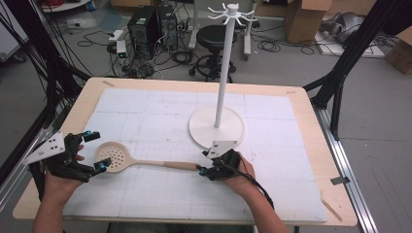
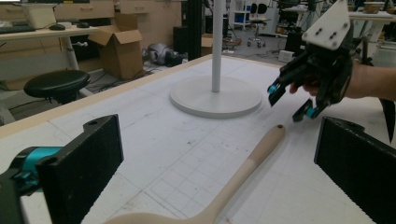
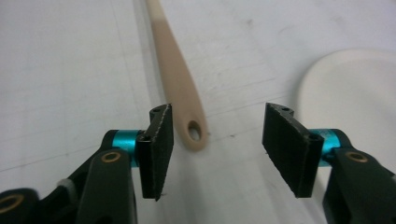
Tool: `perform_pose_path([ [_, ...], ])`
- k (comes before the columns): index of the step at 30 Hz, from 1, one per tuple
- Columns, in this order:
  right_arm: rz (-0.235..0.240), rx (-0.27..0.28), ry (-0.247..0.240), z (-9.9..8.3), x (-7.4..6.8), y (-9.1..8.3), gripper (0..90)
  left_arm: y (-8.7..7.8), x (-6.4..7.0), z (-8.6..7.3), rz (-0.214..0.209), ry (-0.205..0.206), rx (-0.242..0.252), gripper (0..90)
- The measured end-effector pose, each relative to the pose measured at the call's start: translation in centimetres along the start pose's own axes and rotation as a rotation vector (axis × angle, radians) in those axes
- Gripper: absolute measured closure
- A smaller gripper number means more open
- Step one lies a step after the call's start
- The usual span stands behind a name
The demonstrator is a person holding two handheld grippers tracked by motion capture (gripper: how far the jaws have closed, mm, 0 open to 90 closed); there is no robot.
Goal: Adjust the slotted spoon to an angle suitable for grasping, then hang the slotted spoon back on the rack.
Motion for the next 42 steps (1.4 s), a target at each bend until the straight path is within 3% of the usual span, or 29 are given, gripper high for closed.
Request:
perform_pose_path([
  [4,-0.043,0.145,0.036,-0.8,1.1,-4.8,31.4,0.6,-0.1,0.5,-0.019,0.017,-0.004,1.7],
  [6,-0.055,0.177,0.054,-1.1,1.4,-5.8,30.7,1.1,-0.1,0.8,-0.028,0.028,-0.006,1.7],
  [8,-0.053,0.239,0.115,-1.7,2.2,-7.6,27.4,1.7,0.0,1.0,-0.037,0.038,-0.012,1.7],
  [11,-0.101,0.338,0.228,-2.6,3.9,-9.8,20.9,2.3,-0.1,1.1,-0.046,0.046,-0.019,1.7],
  [16,-0.154,0.444,0.336,-3.9,5.5,-12.1,17.2,2.8,-0.3,0.9,-0.057,0.036,-0.022,1.7],
  [21,-0.175,0.468,0.35,-4.3,6.1,-12.7,16.2,2.9,-0.3,0.9,-0.061,0.032,-0.019,1.7],
  [42,-0.196,0.434,0.349,-4.7,6.4,-12.7,15.6,3.6,0.0,0.8,-0.091,0.027,-0.023,1.7],
])
Point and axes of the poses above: each handheld gripper's, and its own axes: y roughly forward along the jaws, z roughly out of its top, x roughly to its right, the point moved 4 cm from there along y, roughly forward along the jaws, and after that the axes turned 10 degrees about y, right-handed, at the moved point
